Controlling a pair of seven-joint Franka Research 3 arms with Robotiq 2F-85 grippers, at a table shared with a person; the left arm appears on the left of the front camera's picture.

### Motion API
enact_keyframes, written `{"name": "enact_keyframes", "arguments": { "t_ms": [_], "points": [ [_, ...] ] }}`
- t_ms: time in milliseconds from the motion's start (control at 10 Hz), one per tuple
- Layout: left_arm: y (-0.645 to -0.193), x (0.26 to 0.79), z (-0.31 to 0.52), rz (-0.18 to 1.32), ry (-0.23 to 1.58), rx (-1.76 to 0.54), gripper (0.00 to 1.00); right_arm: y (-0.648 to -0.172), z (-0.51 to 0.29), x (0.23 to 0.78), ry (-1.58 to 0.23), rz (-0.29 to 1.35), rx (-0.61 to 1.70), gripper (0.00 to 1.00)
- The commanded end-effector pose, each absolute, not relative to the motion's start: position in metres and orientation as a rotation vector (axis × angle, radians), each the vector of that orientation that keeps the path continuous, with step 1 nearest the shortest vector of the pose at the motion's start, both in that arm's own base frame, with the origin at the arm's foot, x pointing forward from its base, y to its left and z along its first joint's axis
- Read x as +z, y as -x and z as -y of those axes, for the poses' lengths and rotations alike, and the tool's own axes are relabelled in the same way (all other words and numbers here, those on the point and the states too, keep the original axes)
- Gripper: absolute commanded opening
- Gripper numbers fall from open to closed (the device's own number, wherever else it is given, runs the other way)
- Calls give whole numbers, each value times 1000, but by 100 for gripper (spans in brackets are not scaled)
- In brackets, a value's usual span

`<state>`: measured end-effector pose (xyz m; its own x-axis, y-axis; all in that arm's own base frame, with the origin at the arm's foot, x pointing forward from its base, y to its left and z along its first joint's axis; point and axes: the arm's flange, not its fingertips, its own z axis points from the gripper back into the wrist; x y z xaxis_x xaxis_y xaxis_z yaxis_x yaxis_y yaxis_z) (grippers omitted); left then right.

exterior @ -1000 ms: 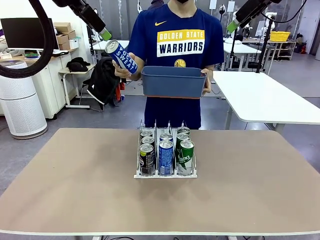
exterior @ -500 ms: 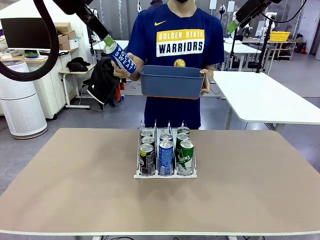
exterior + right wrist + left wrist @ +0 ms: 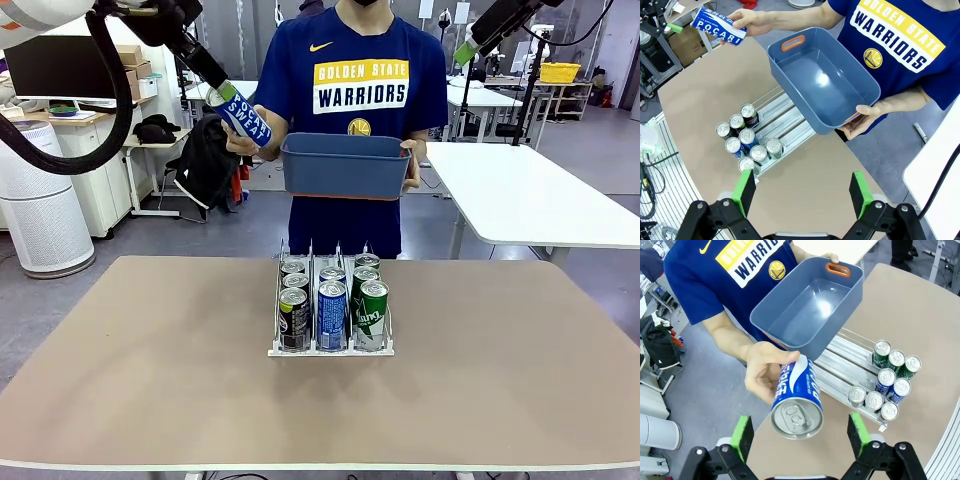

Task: Fill the beverage cans into the dispenser.
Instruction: Pick up the Ionic drink handed by the human.

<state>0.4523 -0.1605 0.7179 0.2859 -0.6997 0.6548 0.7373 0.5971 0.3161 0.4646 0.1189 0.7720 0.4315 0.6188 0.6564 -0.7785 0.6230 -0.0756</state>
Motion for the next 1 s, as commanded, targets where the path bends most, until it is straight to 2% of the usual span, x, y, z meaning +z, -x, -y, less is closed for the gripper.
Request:
{"name": "enact_keyframes", "arguments": {
  "t_ms": [0, 900],
  "points": [
    [-456, 704, 156, 867, 77, -927, 100, -464, -118, 773, -255, 705, 882, 100],
    [-487, 672, 150, 900, 139, -888, 100, -464, -118, 773, -255, 705, 882, 100]
  ]
}}
